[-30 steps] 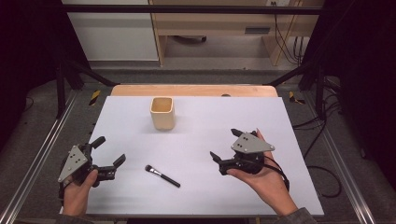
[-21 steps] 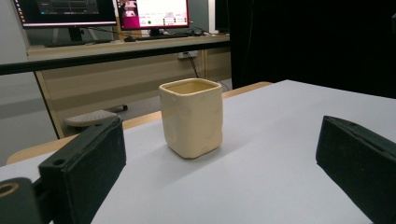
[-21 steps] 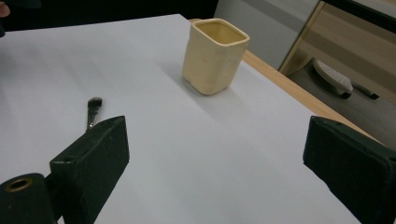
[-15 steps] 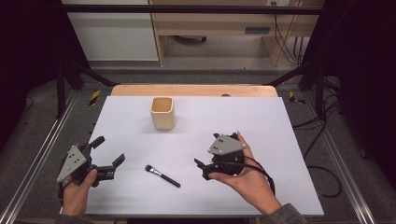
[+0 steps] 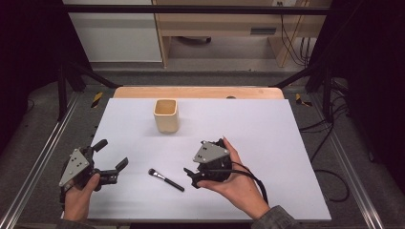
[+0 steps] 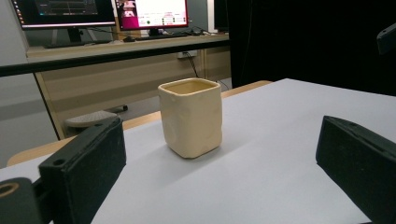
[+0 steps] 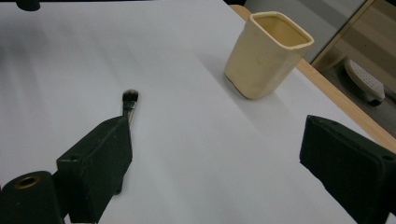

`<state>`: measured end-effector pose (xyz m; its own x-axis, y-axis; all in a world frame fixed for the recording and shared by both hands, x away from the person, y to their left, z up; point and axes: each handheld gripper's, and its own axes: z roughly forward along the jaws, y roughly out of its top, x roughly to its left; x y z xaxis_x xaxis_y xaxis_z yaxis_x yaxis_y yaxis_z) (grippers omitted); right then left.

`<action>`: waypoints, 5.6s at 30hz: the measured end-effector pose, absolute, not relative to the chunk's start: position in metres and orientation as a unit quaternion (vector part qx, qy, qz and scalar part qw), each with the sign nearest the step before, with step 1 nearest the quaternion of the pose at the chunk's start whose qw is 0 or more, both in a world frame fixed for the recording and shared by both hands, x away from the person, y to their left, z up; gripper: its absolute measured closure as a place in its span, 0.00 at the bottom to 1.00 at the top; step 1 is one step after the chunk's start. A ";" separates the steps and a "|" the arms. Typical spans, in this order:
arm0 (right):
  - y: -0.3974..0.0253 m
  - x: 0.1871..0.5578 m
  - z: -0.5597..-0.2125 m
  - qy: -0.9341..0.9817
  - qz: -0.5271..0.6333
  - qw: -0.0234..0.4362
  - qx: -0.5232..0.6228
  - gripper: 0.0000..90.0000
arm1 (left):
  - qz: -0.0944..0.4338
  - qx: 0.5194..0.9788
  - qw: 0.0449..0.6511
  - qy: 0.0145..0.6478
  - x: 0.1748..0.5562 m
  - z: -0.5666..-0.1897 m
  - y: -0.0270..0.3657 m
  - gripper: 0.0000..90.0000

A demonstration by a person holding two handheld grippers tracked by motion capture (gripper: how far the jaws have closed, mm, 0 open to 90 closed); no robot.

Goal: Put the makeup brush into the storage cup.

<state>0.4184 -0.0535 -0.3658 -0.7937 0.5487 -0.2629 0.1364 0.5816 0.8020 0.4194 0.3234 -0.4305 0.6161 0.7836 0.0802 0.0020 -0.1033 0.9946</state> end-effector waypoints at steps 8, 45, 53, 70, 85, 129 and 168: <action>-0.041 0.419 -0.370 0.866 0.388 0.239 0.203 0.12 | 0.327 0.665 0.603 0.297 0.420 -0.430 0.325 0.01; 0.006 0.421 -0.398 0.898 0.349 0.180 0.200 0.12 | 0.326 0.662 0.606 0.299 0.419 -0.430 0.326 0.01; 0.015 0.424 -0.407 0.902 0.341 0.172 0.202 0.13 | 0.326 0.663 0.606 0.297 0.419 -0.429 0.325 0.01; 0.031 0.435 -0.425 0.916 0.313 0.151 0.201 0.16 | 0.326 0.668 0.600 0.294 0.420 -0.430 0.324 0.01; 0.036 0.439 -0.434 0.927 0.282 0.134 0.207 0.20 | 0.326 0.668 0.601 0.293 0.420 -0.430 0.324 0.01; 0.027 0.435 -0.452 0.942 0.239 0.095 0.217 0.55 | 0.329 0.670 0.599 0.289 0.420 -0.429 0.322 0.01; 0.025 0.436 -0.453 0.949 0.212 0.062 0.223 0.76 | 0.329 0.671 0.599 0.289 0.420 -0.429 0.321 0.01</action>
